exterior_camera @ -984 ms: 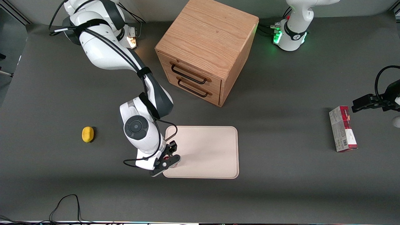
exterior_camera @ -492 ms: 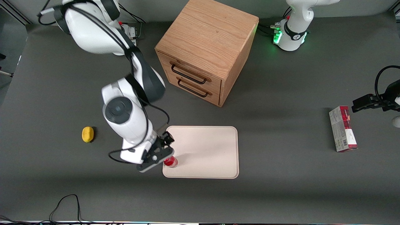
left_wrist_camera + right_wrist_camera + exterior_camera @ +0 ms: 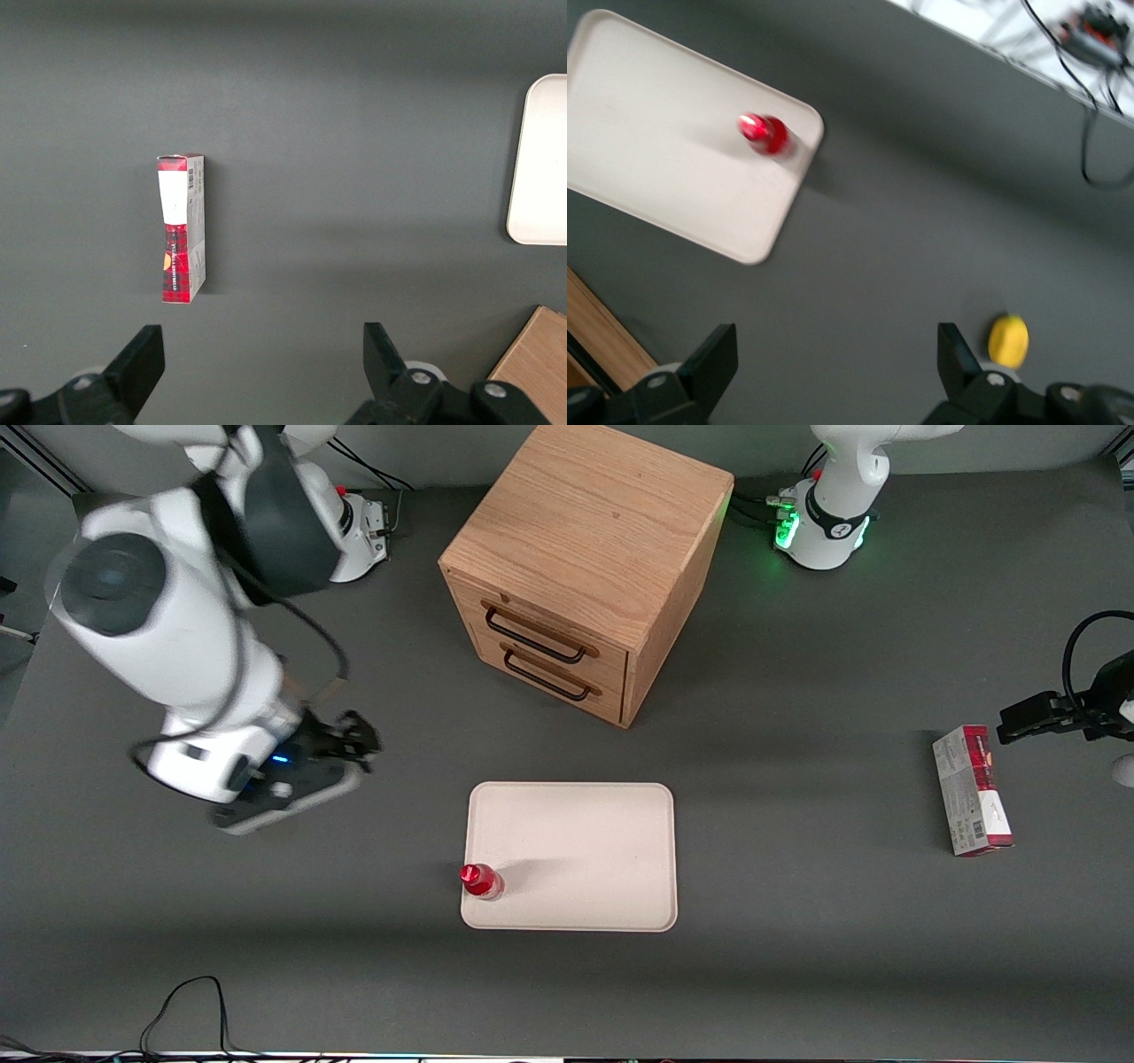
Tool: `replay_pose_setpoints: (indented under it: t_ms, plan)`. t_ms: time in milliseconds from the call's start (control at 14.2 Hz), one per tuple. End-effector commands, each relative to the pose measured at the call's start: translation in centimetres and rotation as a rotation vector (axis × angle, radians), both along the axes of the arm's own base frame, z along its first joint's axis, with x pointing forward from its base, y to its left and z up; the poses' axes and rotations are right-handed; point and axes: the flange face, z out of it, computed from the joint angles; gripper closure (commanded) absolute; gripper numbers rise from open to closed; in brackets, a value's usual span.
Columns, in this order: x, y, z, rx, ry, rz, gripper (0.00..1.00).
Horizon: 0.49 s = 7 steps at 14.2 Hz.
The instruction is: Place coke bottle on tray
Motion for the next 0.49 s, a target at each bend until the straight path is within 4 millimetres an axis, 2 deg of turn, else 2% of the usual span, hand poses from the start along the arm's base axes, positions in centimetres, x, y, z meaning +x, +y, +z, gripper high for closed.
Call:
replay_pose_setpoints:
  t_ms: [0,70,141,281,422]
  plan:
    - [-2.9,-8.4,0.4,0.068,0.046,-0.114,0.0]
    - [-3.3,-10.8,0.7,0.079,0.043,-0.135,0.0]
    - [-3.4,-14.3,0.9,0.089,0.044,-0.186,0.0]
    - [-4.3,-17.2,1.4,0.1,0.045,-0.222,0.0]
    - [-4.9,-19.0,2.0,0.108,0.042,-0.247,0.0]
